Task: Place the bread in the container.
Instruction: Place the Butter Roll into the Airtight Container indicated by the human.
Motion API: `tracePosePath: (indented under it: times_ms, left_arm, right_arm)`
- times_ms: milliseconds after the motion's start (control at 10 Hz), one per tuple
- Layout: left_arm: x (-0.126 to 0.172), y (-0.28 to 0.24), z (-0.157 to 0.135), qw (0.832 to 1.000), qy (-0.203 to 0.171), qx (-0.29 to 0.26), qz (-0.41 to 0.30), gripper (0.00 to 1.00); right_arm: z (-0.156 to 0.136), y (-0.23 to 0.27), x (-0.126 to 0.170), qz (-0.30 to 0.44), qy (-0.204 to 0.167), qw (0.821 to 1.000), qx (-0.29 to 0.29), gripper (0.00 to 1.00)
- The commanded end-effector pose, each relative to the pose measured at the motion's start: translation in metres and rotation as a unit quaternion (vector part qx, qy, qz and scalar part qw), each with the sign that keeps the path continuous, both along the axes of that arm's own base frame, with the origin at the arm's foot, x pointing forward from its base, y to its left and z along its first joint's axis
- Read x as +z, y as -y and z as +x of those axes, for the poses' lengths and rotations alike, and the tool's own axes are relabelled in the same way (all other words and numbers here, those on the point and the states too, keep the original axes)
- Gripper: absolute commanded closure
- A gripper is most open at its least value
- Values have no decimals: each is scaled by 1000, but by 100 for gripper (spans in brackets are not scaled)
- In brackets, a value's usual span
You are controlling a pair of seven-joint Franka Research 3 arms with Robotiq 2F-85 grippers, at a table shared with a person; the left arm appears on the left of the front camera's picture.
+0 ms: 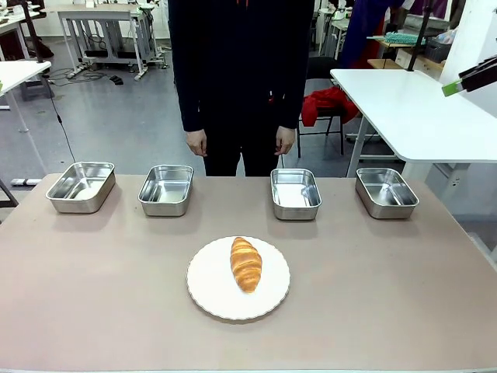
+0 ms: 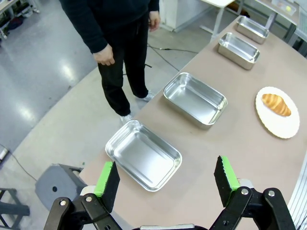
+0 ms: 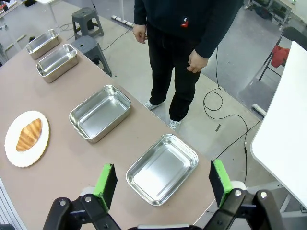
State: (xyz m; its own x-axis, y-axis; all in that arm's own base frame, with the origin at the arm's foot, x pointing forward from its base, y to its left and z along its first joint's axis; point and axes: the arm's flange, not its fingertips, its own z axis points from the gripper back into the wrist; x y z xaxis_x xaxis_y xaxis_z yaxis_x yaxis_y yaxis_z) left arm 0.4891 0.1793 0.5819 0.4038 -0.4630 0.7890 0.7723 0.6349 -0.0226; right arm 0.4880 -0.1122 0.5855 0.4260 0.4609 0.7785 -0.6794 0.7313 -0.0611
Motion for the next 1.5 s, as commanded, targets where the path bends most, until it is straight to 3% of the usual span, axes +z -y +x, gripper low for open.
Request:
tracePosePath:
  times_ms: [0, 1400]
  left_arm:
    - [1, 1, 0, 1000, 4, -5, 2, 0]
    - [1, 1, 0, 1000, 4, -5, 2, 0]
  right_arm:
    - [0, 0, 1, 2, 1, 1000, -1, 0]
    - [0, 0, 1, 2, 1, 1000, -1, 0]
